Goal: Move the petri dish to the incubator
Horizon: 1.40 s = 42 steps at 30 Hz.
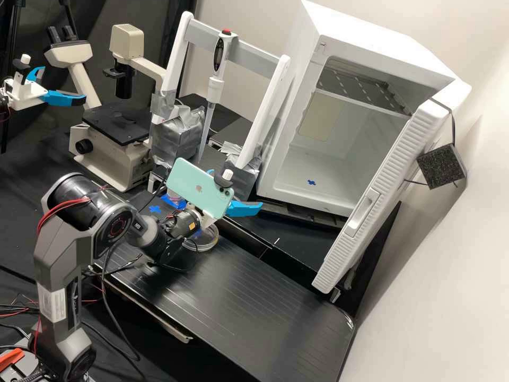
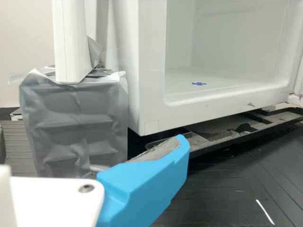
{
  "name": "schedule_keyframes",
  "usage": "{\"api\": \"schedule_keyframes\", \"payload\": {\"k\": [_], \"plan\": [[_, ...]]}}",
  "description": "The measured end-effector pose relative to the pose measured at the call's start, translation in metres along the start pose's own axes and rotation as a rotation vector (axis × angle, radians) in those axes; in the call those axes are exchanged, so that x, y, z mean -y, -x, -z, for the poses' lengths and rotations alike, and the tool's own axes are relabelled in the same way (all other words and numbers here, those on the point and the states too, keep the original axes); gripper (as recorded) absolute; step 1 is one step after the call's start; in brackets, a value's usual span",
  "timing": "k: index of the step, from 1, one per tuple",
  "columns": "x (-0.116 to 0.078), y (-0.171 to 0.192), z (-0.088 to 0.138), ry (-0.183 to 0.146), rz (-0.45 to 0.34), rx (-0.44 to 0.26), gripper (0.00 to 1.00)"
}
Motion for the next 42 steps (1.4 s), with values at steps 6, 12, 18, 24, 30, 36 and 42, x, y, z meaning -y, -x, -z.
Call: {"api": "schedule_keyframes", "payload": {"k": [6,12,18,24,30,36,42], "plan": [[0.000,0.000,0.000,0.000,0.000,0.000,1.00],[0.000,0.008,-0.003,0.004,-0.001,0.006,1.00],[-0.016,0.039,-0.008,0.019,-0.058,-0.021,1.00],[-0.025,0.087,-0.008,0.001,-0.113,-0.111,1.00],[-0.014,0.130,-0.007,0.016,-0.103,-0.152,1.00],[-0.019,0.146,-0.005,0.071,-0.120,-0.190,1.00],[-0.020,0.147,-0.009,0.060,-0.092,-0.175,1.00]]}}
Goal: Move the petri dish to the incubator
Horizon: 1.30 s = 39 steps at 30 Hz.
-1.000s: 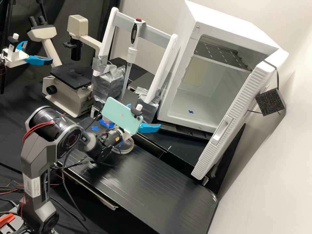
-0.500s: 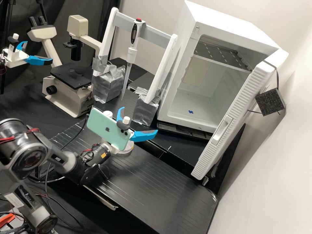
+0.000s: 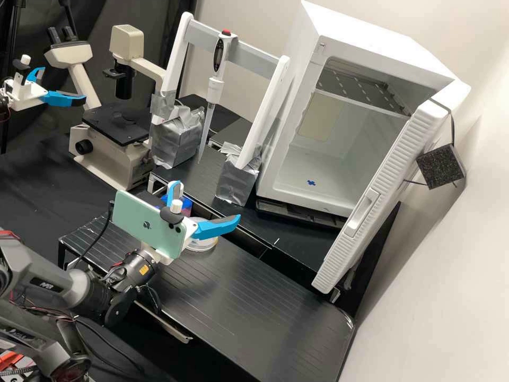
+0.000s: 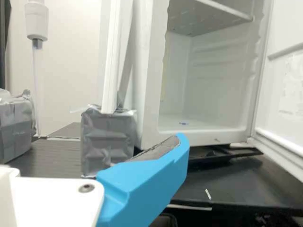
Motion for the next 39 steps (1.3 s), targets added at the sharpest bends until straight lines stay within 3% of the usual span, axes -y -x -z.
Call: {"api": "schedule_keyframes", "payload": {"k": [8,23,27,34,39], "plan": [[0.010,-0.002,-0.004,0.003,0.090,0.016,1.00],[0.012,0.007,-0.025,0.019,0.239,0.088,1.00],[0.016,0.008,-0.032,0.004,0.284,0.101,1.00],[0.017,0.006,-0.037,-0.039,0.279,0.086,1.00],[0.018,0.006,-0.038,-0.022,0.282,0.084,1.00]]}}
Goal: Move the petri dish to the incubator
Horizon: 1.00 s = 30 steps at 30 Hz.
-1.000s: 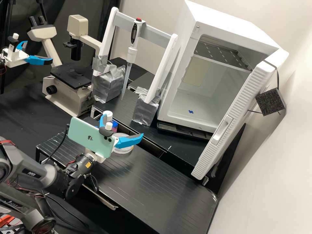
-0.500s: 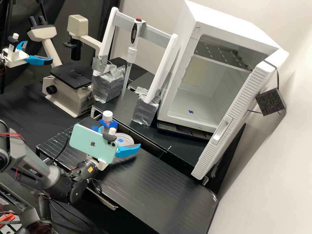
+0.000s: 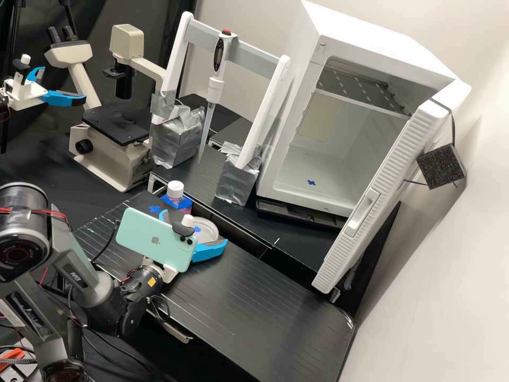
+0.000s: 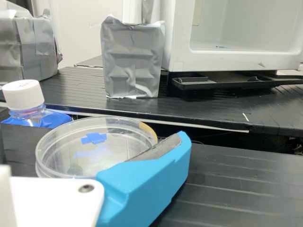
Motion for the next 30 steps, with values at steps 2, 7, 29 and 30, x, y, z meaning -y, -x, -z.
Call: {"api": "schedule_keyframes", "payload": {"k": [2,7,29,30], "plan": [[-0.001,-0.001,0.000,-0.003,-0.010,-0.002,1.00],[-0.001,-0.002,0.000,0.006,-0.021,0.001,1.00],[0.001,-0.013,0.001,0.053,-0.099,0.027,1.00],[0.001,-0.013,0.002,0.053,-0.098,0.025,1.00]]}}
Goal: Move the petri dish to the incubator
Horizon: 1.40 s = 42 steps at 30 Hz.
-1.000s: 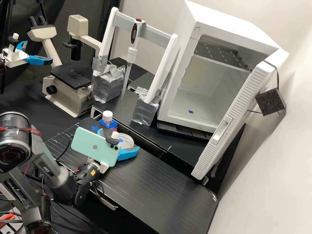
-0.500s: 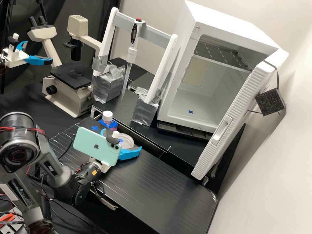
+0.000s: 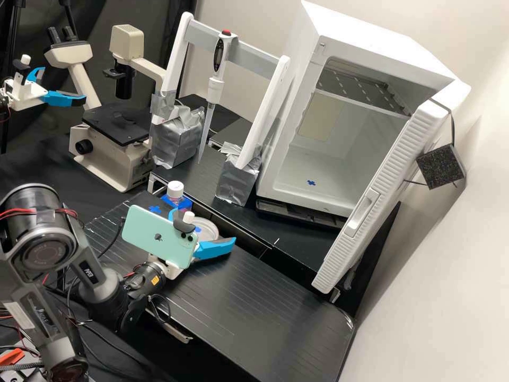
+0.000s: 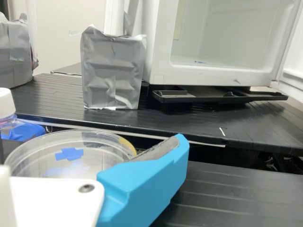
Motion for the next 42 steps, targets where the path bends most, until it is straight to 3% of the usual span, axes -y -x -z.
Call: {"api": "schedule_keyframes", "payload": {"k": [9,14,27,31,36,39,42], "plan": [[0.002,-0.001,0.002,-0.008,0.000,-0.026,1.00],[0.003,-0.003,0.003,0.003,-0.002,-0.034,1.00],[0.005,-0.008,0.002,0.031,-0.014,-0.011,1.00],[0.005,-0.009,0.001,0.023,-0.023,0.001,1.00],[0.005,-0.010,0.000,0.042,-0.008,-0.003,1.00],[0.005,-0.008,0.000,0.072,0.037,-0.044,1.00],[0.001,-0.004,-0.003,0.065,0.046,-0.047,1.00]]}}
